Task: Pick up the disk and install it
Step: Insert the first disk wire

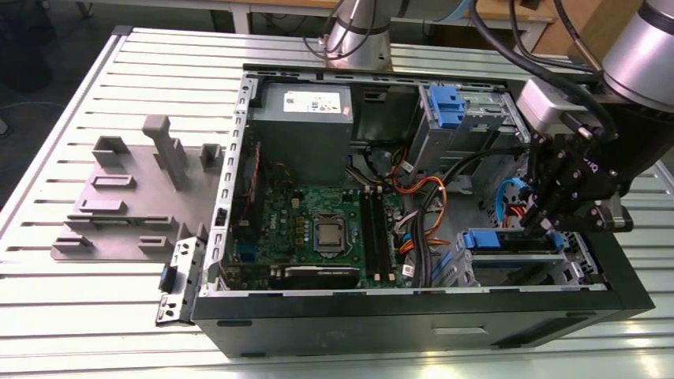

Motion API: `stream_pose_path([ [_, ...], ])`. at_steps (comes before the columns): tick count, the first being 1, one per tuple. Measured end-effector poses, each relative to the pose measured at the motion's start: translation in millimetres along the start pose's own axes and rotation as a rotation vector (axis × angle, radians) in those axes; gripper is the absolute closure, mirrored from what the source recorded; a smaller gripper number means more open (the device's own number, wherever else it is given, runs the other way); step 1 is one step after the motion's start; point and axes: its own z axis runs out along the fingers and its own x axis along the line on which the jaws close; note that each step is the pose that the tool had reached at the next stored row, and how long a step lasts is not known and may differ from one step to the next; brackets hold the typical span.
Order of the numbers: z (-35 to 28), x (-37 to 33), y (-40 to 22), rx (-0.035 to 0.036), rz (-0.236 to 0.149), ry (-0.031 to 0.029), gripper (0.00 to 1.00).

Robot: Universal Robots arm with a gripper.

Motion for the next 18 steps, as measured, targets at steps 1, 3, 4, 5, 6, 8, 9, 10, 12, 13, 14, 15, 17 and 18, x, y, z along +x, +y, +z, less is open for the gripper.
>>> stream_pose_path([
  [1, 0.1, 0.0, 0.0, -0.0003, 0.003, -0.0001, 0.83],
  [3, 0.2, 0.0, 0.1, -0.0007, 0.006, -0.0003, 0.83],
  [4, 0.3, 0.0, 0.1, -0.0009, 0.008, -0.0004, 0.83],
  [5, 0.4, 0.0, 0.1, -0.0011, 0.01, -0.0006, 0.83],
  [6, 0.4, 0.0, 0.1, -0.0011, 0.011, -0.0006, 0.83],
  [8, 0.3, 0.0, 0.1, -0.0008, 0.013, -0.0009, 0.83],
  [9, -0.1, 0.0, 0.1, -0.0003, 0.014, -0.001, 0.83],
  [10, -0.5, 0.1, 0.0, 0.0002, 0.016, -0.0008, 0.83],
  [12, -1.2, 0.1, 0.1, 0.0011, 0.019, -0.0008, 0.83],
  [13, -1.3, 0.2, 0.1, 0.0012, 0.022, -0.0009, 0.83],
  [14, -1.2, 0.2, 0.1, 0.0012, 0.026, -0.001, 0.83],
  [15, -1.3, 0.2, 0.1, 0.0009, 0.03, -0.0011, 0.83],
  [17, -1.6, 0.3, 0.2, 0.0001, 0.037, -0.0026, 0.83],
  [18, -1.5, 0.3, 0.2, -0.0001, 0.039, -0.004, 0.83],
])
